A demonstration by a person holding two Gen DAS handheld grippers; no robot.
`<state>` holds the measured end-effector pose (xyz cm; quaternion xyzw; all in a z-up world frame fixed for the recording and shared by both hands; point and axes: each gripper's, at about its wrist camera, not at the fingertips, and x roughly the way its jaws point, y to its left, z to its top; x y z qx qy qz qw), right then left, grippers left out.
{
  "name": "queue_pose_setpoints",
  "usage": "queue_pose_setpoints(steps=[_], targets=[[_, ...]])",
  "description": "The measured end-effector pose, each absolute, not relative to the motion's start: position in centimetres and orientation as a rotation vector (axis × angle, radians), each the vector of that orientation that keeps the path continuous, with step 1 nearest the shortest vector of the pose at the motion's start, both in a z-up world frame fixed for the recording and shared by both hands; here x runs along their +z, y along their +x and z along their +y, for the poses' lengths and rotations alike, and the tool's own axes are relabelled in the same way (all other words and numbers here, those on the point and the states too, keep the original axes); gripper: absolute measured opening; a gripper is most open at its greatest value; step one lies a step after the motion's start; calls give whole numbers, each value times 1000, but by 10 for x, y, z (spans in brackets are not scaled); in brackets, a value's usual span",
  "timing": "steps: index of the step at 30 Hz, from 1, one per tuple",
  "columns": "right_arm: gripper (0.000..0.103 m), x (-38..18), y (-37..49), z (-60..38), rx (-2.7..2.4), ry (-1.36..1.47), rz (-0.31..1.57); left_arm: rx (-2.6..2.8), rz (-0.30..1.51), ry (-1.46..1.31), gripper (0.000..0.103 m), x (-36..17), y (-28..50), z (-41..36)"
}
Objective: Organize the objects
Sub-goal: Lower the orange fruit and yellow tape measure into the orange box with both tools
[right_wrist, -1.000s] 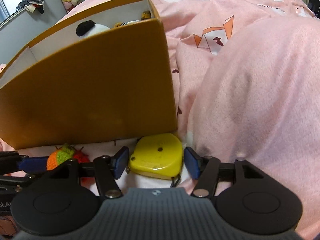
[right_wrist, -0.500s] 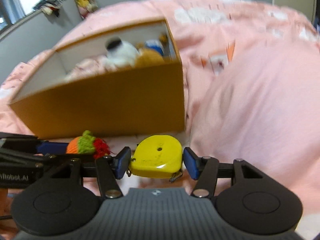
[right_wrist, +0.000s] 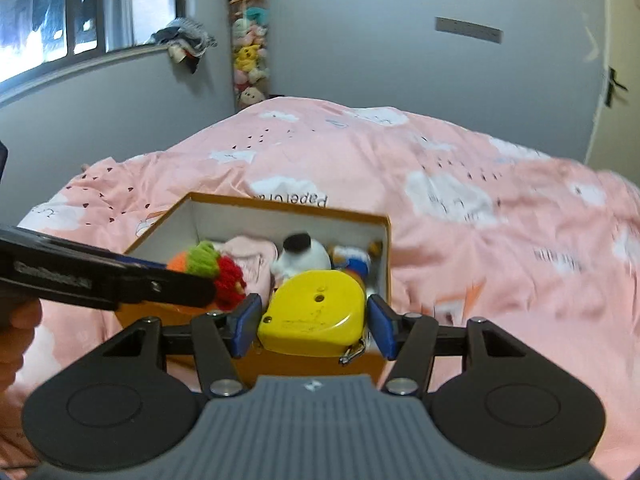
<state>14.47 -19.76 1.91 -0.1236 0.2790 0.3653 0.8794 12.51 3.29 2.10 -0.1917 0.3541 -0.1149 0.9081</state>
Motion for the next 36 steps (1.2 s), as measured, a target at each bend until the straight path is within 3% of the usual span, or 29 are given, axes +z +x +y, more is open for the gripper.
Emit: queue_pose_setpoints(steps=[6,15,16,17,18,21,28,36], targets=[[59,15,185,-151,747,-412,714,-154,795,-428,49,2,166,44],[59,-35,222,-99,728,-685,981,-122,866,-506,49,-27,187,62],[56,-39,226,-94,723,-703,1010,-125,869,-508,49,-28,188,62],[42,-44,230,-90,715,-727,1040,-131,870,-511,49,-30,189,63],[37,-48,233,-87,708,-753,1068,-135,872,-515,50,-31,189,63],[36,-58,242,-79,690,-784,1133,-138,882,-521,50,-36,193,63],[34,-64,242,-77,678,-868,1110,-144,905,-532,50,-45,195,68],[35,-32,217,-102,718,-784,883,-191,944,-569,50,-47,198,76]])
